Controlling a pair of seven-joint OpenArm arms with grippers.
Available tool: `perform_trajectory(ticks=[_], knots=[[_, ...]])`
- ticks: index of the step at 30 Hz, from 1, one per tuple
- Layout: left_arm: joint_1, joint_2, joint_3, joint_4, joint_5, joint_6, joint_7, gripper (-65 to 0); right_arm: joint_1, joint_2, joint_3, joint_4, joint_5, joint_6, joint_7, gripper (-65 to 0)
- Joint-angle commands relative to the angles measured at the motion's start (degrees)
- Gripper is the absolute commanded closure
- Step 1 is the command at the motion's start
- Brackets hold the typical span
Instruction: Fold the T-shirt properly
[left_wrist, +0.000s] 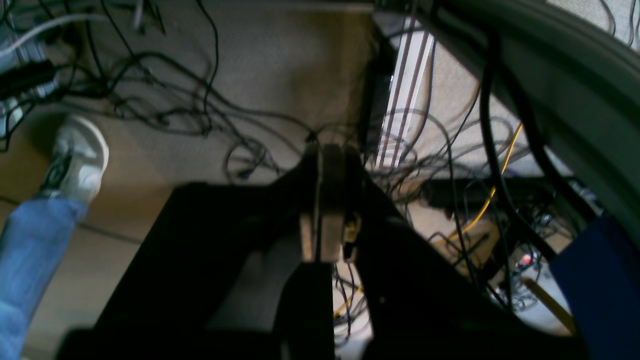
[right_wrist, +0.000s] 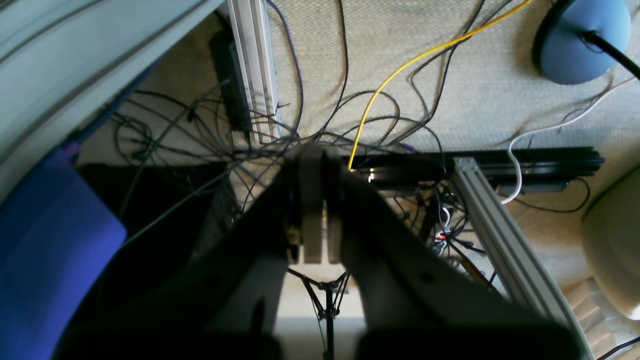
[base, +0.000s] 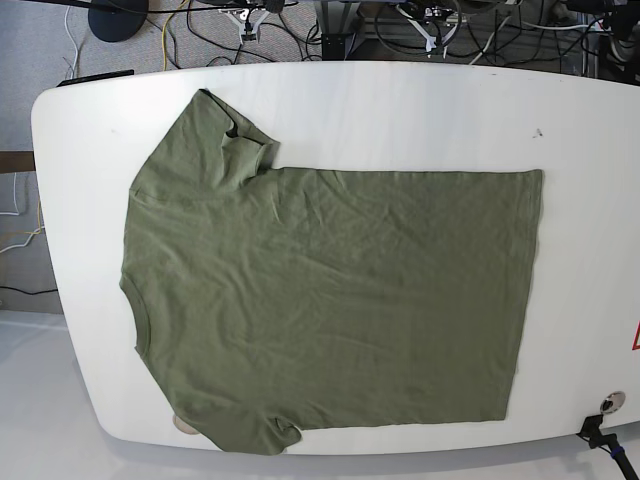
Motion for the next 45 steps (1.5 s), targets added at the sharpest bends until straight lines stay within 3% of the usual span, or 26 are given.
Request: perform_trajectory(ticks=[1,24,31,33,38,40,45], knots=[[0.12,-0.07,0.03,1.19,-0.74,0.02,0.11,0.0,-0.19,0.00,-0.03,0.42,-0.28,0.45,0.92,-0.1],[1.19,-0.94,-0.03,1.12,0.27,-0.23,0.83,0.0,-2.44,0.25,-0.54,0.59,-0.19,0.52,0.52,-0.6],[2.95,-1.03,-0.03,1.21,0.27,-0.23,0.75,-0.4,-3.23,0.25,-0.54,0.77,-0.28,0.34,3.34,-0.9],[3.03,-0.94,-0.03,1.21,0.27,-0.23,0.75,-4.6,-4.64,0.25,-0.54,2.70,-0.28,0.16,5.45,-3.1],[5.32,-0.94,-0.12,3.05,0.10,-0.23,0.75,-32.4,-13.60,0.25,-0.63,16.33,-0.36,0.16,5.45,-22.9],[9.28,-0.94,-0.12,8.15,0.10,-0.23,0.75,-35.6,-17.21,0.25,-0.63,21.78,-0.36,0.25,5.45,-26.0],[19.47,-1.03,-0.12,22.66,0.10,-0.23,0.75,-36.4,-26.53,0.96,-0.54,34.96,-0.36,0.16,5.45,-26.2]])
